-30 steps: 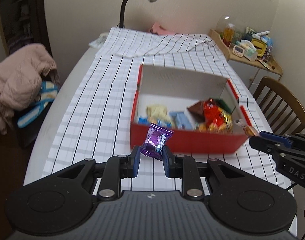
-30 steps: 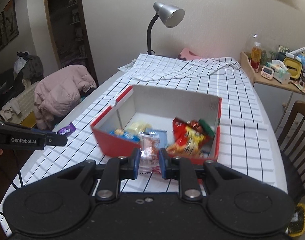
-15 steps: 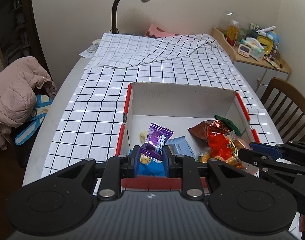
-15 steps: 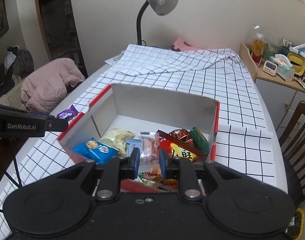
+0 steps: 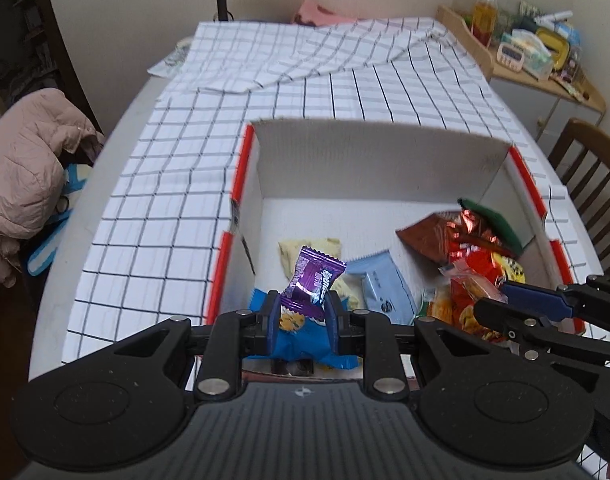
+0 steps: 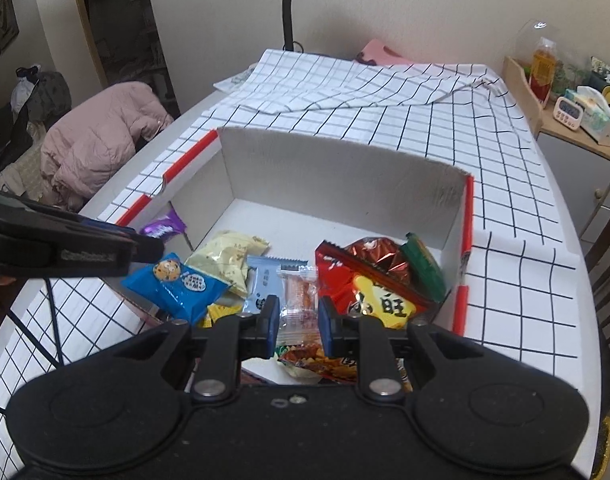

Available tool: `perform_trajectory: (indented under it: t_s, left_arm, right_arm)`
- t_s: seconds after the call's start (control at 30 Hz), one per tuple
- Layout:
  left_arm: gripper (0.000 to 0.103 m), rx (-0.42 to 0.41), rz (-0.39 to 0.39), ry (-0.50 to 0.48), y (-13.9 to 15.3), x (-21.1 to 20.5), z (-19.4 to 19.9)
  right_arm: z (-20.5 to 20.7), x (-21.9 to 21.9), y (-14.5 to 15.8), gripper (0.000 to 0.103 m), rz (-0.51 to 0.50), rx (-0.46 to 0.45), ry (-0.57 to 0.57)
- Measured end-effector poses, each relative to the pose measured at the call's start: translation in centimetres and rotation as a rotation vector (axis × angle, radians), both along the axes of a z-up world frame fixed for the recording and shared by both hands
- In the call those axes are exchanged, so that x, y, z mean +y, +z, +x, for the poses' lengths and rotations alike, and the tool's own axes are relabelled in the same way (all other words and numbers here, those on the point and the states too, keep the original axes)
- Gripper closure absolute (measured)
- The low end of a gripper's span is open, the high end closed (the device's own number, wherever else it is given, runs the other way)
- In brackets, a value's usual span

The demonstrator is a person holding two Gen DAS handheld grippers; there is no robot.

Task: Organize snacks
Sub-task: 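Carry both candies into the red box and open both grippers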

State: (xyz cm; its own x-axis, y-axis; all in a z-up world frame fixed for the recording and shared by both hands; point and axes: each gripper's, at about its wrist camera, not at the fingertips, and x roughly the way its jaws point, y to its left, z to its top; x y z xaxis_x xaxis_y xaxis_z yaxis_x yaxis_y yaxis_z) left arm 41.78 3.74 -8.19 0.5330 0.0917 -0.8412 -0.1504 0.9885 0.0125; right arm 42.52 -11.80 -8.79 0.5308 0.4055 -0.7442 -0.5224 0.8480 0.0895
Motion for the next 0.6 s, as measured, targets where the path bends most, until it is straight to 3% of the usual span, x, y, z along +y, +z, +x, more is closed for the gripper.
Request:
perform_trajectory:
  t_s: [0.23,0.6]
  left_arm:
    - [0.08,0.061,0.057,-0.058,-2.0,-1.5,0.4]
    - [0.08,0.079,0.033,-0.059,-2.2,-1.3,0.3]
  right_arm:
    - [0.2,0.3,-1.2,0.083,-0.008,0.038,0.013]
    - [0.2,0.5,-1.7,0.082,-0.021,0.057,0.023]
